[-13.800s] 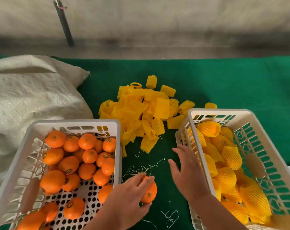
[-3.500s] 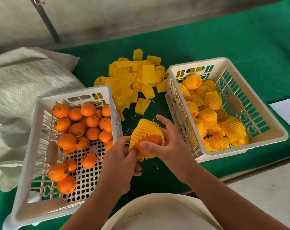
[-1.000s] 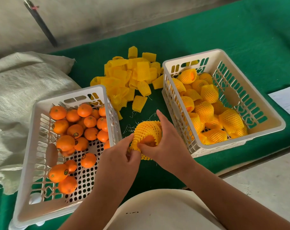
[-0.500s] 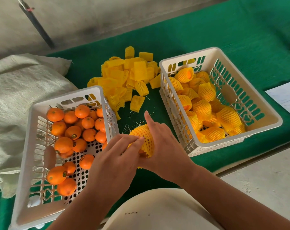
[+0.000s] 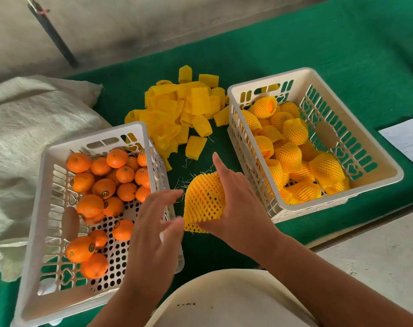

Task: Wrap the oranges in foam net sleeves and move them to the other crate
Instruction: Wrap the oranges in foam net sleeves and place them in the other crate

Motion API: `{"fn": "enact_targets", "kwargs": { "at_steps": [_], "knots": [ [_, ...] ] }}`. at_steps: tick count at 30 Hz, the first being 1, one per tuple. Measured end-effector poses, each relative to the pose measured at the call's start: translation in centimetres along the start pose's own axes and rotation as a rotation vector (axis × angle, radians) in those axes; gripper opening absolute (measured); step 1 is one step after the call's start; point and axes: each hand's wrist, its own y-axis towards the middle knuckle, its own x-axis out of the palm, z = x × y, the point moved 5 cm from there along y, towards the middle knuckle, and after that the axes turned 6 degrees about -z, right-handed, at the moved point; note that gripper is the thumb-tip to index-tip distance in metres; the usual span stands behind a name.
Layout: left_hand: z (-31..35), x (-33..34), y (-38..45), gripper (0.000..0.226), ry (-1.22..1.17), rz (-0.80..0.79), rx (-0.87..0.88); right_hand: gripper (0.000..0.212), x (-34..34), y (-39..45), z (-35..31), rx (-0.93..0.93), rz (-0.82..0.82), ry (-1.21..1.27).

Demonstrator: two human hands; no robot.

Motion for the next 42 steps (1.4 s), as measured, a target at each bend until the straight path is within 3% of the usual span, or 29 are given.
{"fn": "enact_targets", "kwargs": {
  "at_steps": [3, 5, 9, 13, 18, 25, 35, 42],
  "knots": [
    [-1.7, 1.6, 0.9, 0.071, -0.609, -0.221, -0.503, 0.127, 0.2, 0.1, -0.8, -0.045, -0.003, 0.008],
    [-1.7, 2.5, 1.2, 0.079, -0.793, -0.35, -0.568, 0.127, 0.6, 0.0, -1.3, -0.075, -0.026, 0.002],
    [-2.0, 2.5, 1.3, 0.067, -0.864, -0.296, -0.55, 0.129, 0.5, 0.0, -1.8, -0.138, -0.093, 0.028],
    [-2.3, 1.6, 1.1, 0.072, -0.896, -0.277, -0.505, 0.133, -0.2, -0.3, -1.2, -0.115, -0.189, 0.239],
    [-1.7, 1.5, 0.7, 0.08, -0.915, -0.339, -0.423, 0.1, -0.6, -0.9, -0.1, 0.015, -0.274, 0.594],
    [-0.4, 1.5, 0.5, 0.085, -0.906, -0.338, -0.38, 0.07, -1.3, -1.7, -0.9, 0.036, -0.169, 0.682],
    [2.6, 0.9, 0.8, 0.091, -0.904, -0.334, -0.333, 0.059, -4.1, -2.5, -2.8, 0.028, -0.052, 0.683],
    [3.8, 1.1, 0.9, 0.077, -0.935, -0.338, -0.317, 0.057, -4.9, -2.8, -3.1, 0.048, -0.048, 0.745]
  ]
}}
